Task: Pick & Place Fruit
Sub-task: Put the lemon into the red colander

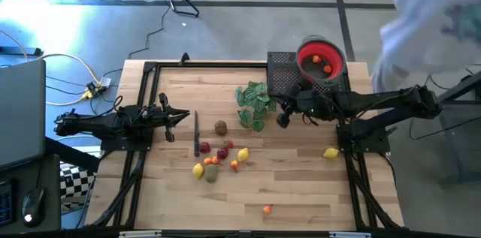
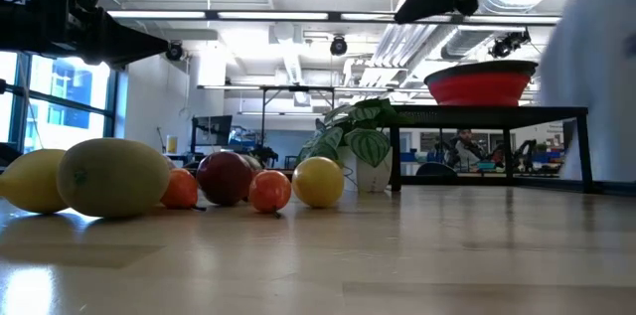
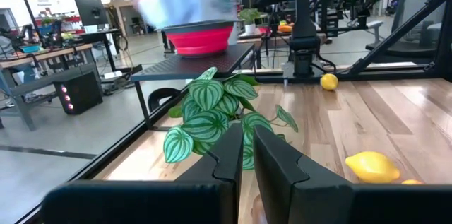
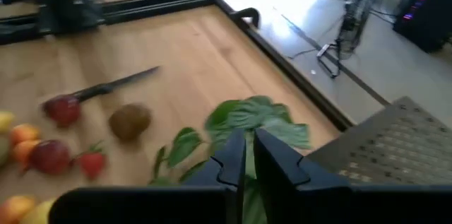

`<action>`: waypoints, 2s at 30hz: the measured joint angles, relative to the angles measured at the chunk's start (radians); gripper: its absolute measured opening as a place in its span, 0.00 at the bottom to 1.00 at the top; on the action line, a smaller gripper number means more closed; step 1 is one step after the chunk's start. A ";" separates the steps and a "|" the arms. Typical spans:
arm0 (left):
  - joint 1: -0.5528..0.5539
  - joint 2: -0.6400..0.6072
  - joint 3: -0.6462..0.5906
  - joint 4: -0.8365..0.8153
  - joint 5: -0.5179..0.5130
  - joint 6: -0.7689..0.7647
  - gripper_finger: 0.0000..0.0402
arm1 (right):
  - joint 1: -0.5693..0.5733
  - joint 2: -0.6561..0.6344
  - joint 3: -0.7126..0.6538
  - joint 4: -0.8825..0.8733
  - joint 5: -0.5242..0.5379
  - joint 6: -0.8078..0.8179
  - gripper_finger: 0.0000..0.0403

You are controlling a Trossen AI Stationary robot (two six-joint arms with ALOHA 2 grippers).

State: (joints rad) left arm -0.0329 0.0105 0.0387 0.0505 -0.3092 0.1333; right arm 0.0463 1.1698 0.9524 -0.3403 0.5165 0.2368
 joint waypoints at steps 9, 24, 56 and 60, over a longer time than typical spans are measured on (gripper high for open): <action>0.000 0.000 0.000 0.000 0.005 0.000 0.08 | 0.128 0.000 0.000 -0.036 -0.166 0.089 0.06; 0.000 0.000 0.000 0.000 0.003 -0.007 0.08 | 0.177 0.000 0.000 -0.476 -0.383 0.509 0.01; 0.000 0.000 0.000 -0.009 -0.001 -0.009 0.08 | 0.233 0.375 0.251 -1.173 -0.622 0.267 0.02; 0.000 0.000 0.000 -0.023 0.001 -0.008 0.08 | 0.254 0.375 0.251 -1.173 -0.650 0.282 0.09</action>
State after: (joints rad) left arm -0.0330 0.0105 0.0387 0.0277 -0.3081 0.1249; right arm 0.3000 1.5444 1.2034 -1.5131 -0.1332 0.5187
